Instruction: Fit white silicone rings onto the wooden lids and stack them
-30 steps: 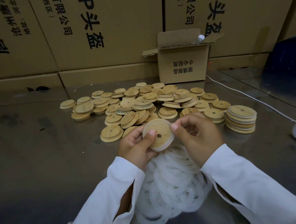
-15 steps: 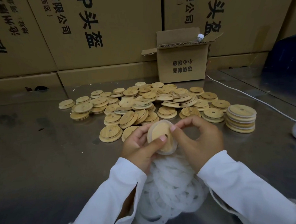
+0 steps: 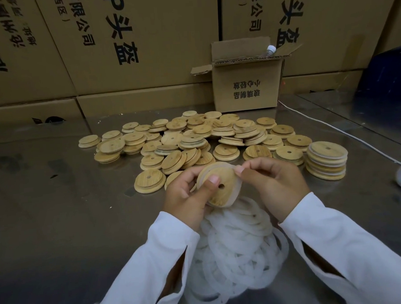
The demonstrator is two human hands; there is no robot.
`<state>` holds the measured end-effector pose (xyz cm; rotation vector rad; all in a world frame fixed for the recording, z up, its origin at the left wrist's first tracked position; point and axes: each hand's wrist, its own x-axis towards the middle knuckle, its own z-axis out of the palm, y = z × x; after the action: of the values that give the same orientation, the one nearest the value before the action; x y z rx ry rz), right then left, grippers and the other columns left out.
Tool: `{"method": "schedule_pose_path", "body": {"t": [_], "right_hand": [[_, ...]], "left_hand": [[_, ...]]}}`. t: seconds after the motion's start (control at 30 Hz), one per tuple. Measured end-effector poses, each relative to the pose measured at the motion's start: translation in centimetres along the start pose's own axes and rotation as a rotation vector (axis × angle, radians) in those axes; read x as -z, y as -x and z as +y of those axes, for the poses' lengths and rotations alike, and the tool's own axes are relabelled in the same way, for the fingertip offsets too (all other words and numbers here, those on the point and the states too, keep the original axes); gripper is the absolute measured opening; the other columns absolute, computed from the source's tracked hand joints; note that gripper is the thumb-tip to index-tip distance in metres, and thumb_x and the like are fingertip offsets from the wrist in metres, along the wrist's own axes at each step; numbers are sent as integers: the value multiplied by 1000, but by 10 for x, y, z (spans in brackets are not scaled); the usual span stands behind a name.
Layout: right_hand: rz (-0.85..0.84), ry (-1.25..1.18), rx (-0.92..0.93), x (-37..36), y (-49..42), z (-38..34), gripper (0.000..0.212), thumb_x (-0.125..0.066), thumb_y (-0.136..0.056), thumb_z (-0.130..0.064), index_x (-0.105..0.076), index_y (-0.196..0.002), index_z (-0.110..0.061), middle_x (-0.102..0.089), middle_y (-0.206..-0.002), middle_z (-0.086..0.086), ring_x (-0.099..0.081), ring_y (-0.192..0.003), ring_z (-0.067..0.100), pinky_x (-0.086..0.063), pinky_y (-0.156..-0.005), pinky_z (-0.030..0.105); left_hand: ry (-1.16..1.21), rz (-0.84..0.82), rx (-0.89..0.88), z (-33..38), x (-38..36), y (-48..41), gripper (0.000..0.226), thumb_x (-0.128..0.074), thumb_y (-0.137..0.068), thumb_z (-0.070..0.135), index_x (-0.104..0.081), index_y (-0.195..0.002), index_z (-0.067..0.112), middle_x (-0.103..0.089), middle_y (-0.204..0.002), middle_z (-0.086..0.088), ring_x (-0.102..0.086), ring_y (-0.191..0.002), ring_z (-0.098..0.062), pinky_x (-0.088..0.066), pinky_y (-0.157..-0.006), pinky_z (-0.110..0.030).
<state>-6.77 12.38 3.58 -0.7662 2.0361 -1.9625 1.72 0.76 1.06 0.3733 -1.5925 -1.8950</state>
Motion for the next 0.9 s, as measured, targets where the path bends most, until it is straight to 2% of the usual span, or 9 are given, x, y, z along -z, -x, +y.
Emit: {"method": "schedule_pose_path", "body": {"t": [0.1, 0.17, 0.23, 0.4, 0.47, 0.57, 0.63, 0.73, 0.9], "right_hand": [[-8, -8, 5, 0, -1, 0, 10, -68, -76, -18, -68, -67, -12, -63, -65, -6, -55, -63, 0, -43, -65, 15], [-17, -8, 31, -1, 0, -1, 10, -68, -76, -18, -68, -67, -13, -64, -65, -7, -55, -63, 0, -44, -64, 11], [-7, 20, 91, -3, 1, 0, 9, -68, -76, -16, -67, -68, -13, -63, -66, -8, -55, -63, -1, -44, -63, 8], [62, 165, 246, -10, 10, 9, 7, -68, -75, -16, -61, -75, -18, -63, -73, -8, -57, -72, 4, -47, -70, 17], [80, 240, 291, -12, 12, 11, 8, -69, -74, -19, -62, -77, -22, -64, -75, -12, -58, -75, 1, -44, -70, 11], [87, 292, 293, -11, 12, 9, 5, -71, -74, -21, -67, -73, -25, -66, -69, -17, -60, -73, -5, -43, -66, 5], [105, 306, 292, -10, 12, 8, 4, -70, -74, -23, -68, -72, -26, -67, -68, -18, -61, -72, -5, -47, -75, 15], [142, 323, 317, -8, 13, 5, 4, -67, -74, -26, -69, -71, -26, -67, -67, -20, -62, -71, -2, -47, -91, 42], [210, 571, 470, -8, 12, 7, 7, -66, -78, -25, -68, -72, -22, -66, -69, -11, -59, -70, 5, -38, -96, 49]], "left_hand": [[32, 9, 22, -2, 1, -3, 15, -71, -62, 22, -74, -77, 22, -72, -87, -8, -65, -88, -27, -53, -81, -45], [89, 6, 51, -2, 1, -2, 14, -76, -63, 15, -74, -77, 19, -72, -84, -8, -67, -82, -22, -56, -71, -35], [137, 9, 65, -2, -1, -1, 17, -71, -63, 19, -72, -79, 16, -72, -81, -8, -68, -77, -19, -57, -65, -29], [165, 69, 102, -1, -4, 1, 15, -62, -77, 9, -68, -90, 8, -72, -79, -8, -69, -74, -18, -57, -61, -29], [280, 94, 149, 1, -4, 0, 17, -58, -81, 7, -66, -95, 3, -72, -82, -11, -70, -74, -17, -57, -59, -27], [306, 101, 160, 2, -3, -1, 16, -57, -82, 6, -66, -94, 2, -72, -84, -12, -70, -75, -18, -58, -62, -28], [270, 59, 150, 2, -3, 0, 15, -57, -79, 4, -67, -91, 4, -73, -79, -10, -70, -73, -17, -57, -62, -27], [165, 2, 126, 0, -3, 1, 19, -61, -76, 3, -67, -93, 9, -74, -80, -6, -70, -75, -16, -57, -66, -26], [102, 5, 99, -1, -4, 3, 35, -70, -55, 19, -69, -90, 12, -73, -83, -8, -69, -80, -20, -58, -75, -33]]}}
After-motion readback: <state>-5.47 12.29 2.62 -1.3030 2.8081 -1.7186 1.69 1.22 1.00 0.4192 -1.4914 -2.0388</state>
